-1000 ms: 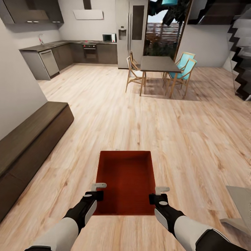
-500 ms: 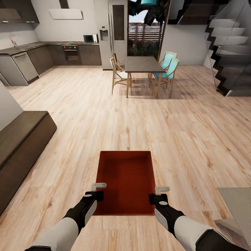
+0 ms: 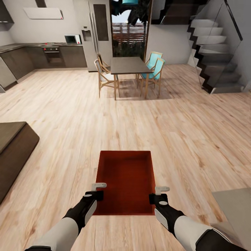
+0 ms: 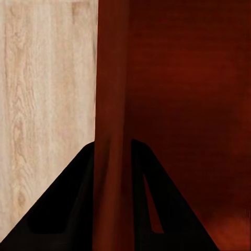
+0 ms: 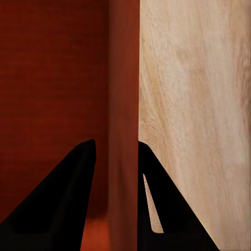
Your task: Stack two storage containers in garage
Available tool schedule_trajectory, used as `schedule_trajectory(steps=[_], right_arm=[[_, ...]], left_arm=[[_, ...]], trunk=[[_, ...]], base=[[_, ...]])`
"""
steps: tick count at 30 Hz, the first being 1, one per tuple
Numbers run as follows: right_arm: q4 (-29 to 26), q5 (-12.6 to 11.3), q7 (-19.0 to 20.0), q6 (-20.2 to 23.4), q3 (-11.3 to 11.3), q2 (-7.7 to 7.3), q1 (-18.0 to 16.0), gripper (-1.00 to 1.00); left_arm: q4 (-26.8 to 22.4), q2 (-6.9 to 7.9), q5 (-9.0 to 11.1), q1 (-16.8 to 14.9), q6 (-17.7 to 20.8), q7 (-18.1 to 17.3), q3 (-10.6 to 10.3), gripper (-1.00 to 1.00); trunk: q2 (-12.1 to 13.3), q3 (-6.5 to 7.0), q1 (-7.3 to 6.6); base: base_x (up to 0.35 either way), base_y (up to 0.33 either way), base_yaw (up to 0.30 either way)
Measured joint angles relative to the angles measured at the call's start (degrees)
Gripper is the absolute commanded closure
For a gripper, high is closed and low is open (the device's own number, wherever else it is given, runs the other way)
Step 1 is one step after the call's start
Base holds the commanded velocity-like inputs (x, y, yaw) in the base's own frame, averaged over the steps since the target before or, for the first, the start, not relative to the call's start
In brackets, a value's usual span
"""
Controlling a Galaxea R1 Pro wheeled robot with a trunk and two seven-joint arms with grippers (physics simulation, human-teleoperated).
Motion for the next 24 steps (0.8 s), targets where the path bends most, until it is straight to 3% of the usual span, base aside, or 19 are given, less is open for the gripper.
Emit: schedule_trajectory(steps=[19, 24], right_arm=[[0.1, 0.0, 0.0, 0.0, -0.1, 0.04, 0.0, 1.00], [-0.1, 0.0, -0.1, 0.0, 0.0, 0.03, 0.0, 1.00]], left_arm=[[0.0, 0.01, -0.1, 0.0, 0.0, -0.1, 0.1, 1.00], [0.0, 0.04, 0.0, 0.0, 0.0, -0.1, 0.0, 1.00]], trunk=[[0.0, 0.00, 0.00], [0.0, 0.00, 0.00]], base=[[0.322, 0.000, -0.006], [0.322, 0.000, -0.185]])
